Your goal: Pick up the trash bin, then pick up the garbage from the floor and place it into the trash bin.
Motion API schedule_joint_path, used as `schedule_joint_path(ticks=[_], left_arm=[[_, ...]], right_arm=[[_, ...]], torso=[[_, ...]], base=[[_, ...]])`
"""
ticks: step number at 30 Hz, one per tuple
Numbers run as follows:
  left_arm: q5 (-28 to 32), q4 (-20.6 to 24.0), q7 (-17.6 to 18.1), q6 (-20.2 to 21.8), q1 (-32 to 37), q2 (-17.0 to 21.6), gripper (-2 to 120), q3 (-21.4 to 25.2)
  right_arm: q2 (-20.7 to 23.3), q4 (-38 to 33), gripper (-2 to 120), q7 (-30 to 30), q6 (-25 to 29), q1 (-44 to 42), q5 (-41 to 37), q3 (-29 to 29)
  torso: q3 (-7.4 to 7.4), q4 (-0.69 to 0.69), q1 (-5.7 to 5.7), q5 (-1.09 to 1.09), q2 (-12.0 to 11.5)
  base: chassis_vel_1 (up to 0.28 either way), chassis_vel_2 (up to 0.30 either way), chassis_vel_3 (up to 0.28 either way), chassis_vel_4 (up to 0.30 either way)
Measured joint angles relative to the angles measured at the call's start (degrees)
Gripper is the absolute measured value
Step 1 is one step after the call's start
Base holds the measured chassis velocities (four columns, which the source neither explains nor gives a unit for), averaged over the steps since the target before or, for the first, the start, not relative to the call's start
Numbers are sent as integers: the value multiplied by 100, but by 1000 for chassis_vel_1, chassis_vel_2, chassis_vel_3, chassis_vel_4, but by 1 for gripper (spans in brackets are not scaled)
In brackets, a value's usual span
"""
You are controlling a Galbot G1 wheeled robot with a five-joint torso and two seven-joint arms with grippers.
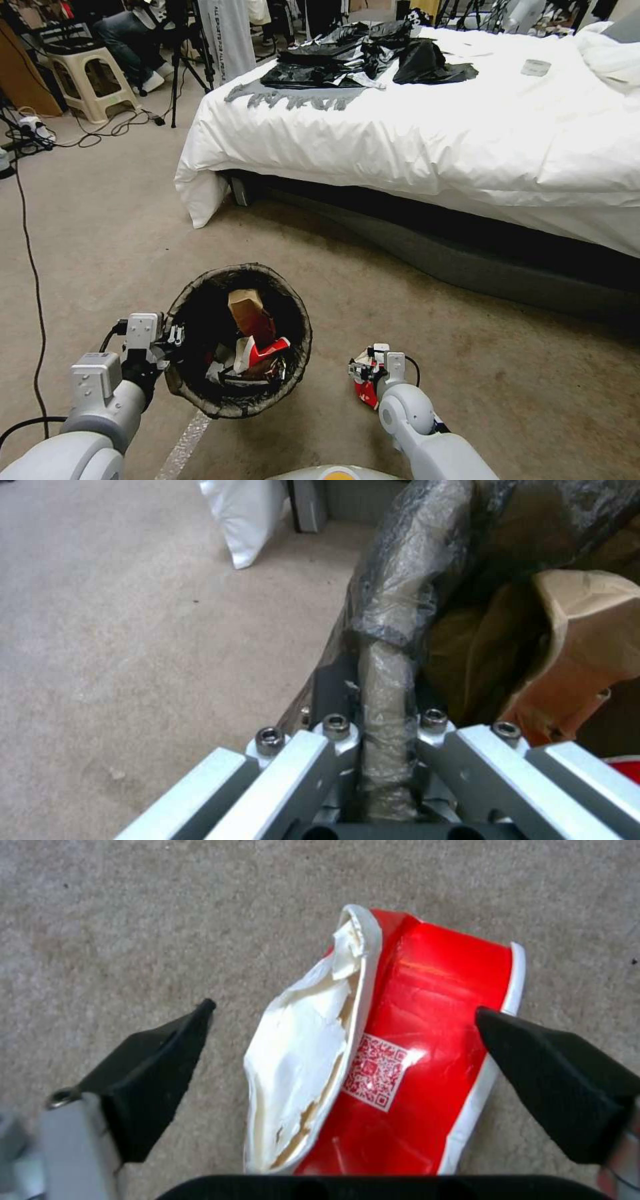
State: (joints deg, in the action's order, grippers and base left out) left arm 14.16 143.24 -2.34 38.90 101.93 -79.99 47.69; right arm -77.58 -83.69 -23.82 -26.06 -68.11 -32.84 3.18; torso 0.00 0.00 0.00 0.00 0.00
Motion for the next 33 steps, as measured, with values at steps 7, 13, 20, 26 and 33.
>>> schedule_joint_path(ticks=[7, 13, 20, 26, 33], left_arm=[[-4, 0, -2, 0, -13, -5, 1, -5], [-8, 0, -4, 0, -18, -13, 1, -7], [-9, 0, -4, -5, -35, -16, 1, -10], [-9, 0, -4, -5, -35, -21, 1, -11], [-10, 0, -4, -7, -37, -24, 1, -23]], right_arm=[[-22, 122, 74, 72, 37, 35, 34, 10], [-24, 183, 54, 146, 56, 51, 50, 26], [-30, 197, 23, 156, 87, 67, 68, 19], [-36, 202, 3, 159, 107, 55, 86, 18], [-33, 200, 0, 165, 113, 33, 100, 26]], torso=[[0, 0, 0, 0, 0], [0, 0, 0, 0, 0], [0, 0, 0, 0, 0], [0, 0, 0, 0, 0], [0, 0, 0, 0, 0]], base=[[0, 0, 0, 0], [0, 0, 0, 0], [0, 0, 0, 0], [0, 0, 0, 0], [0, 0, 0, 0]])
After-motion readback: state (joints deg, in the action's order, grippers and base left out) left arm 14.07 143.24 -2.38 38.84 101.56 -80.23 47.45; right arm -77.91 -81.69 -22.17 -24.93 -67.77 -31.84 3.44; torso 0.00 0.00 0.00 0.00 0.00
